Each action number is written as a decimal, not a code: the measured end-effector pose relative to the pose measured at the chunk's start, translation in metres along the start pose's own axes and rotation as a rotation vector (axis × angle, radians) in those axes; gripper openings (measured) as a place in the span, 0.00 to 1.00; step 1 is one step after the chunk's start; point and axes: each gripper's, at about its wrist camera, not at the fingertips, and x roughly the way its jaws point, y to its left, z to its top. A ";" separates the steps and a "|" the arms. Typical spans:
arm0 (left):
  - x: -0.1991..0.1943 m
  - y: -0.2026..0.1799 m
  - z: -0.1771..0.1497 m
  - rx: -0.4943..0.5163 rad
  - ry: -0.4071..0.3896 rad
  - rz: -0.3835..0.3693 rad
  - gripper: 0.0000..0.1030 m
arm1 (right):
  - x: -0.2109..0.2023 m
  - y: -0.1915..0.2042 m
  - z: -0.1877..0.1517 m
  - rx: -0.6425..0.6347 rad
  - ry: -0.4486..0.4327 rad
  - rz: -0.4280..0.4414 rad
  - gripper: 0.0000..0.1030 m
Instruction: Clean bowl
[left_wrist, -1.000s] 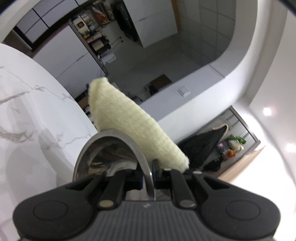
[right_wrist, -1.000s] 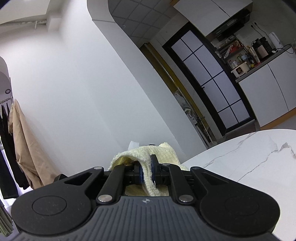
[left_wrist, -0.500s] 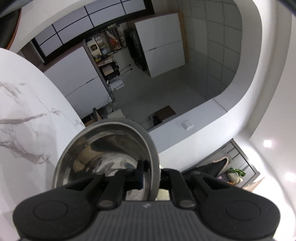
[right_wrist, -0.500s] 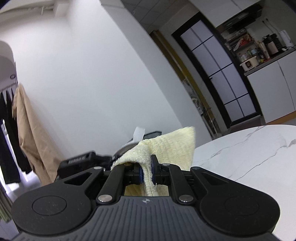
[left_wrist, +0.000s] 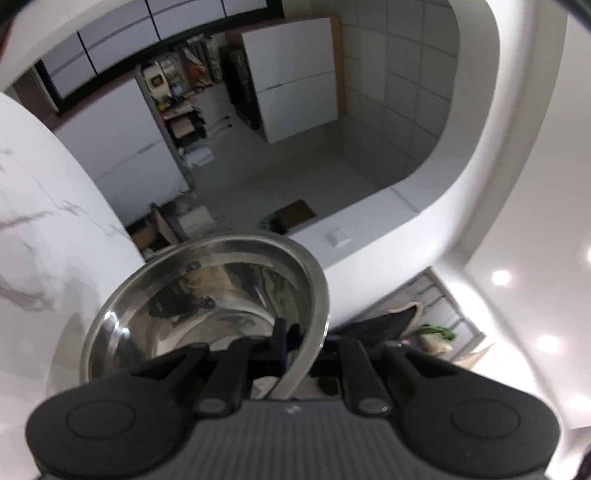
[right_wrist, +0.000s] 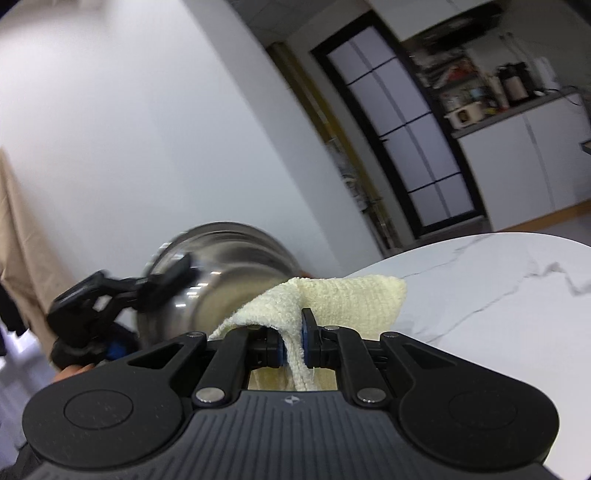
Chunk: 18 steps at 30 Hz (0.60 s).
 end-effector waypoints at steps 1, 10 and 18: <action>0.002 0.001 -0.001 -0.009 0.006 -0.009 0.10 | -0.003 -0.004 0.001 0.022 -0.016 -0.003 0.11; 0.015 -0.001 -0.009 -0.029 0.058 -0.095 0.09 | -0.004 -0.020 -0.001 0.082 -0.032 -0.040 0.11; 0.004 0.002 -0.002 0.007 -0.018 -0.017 0.07 | -0.010 -0.021 0.006 0.070 -0.085 -0.067 0.11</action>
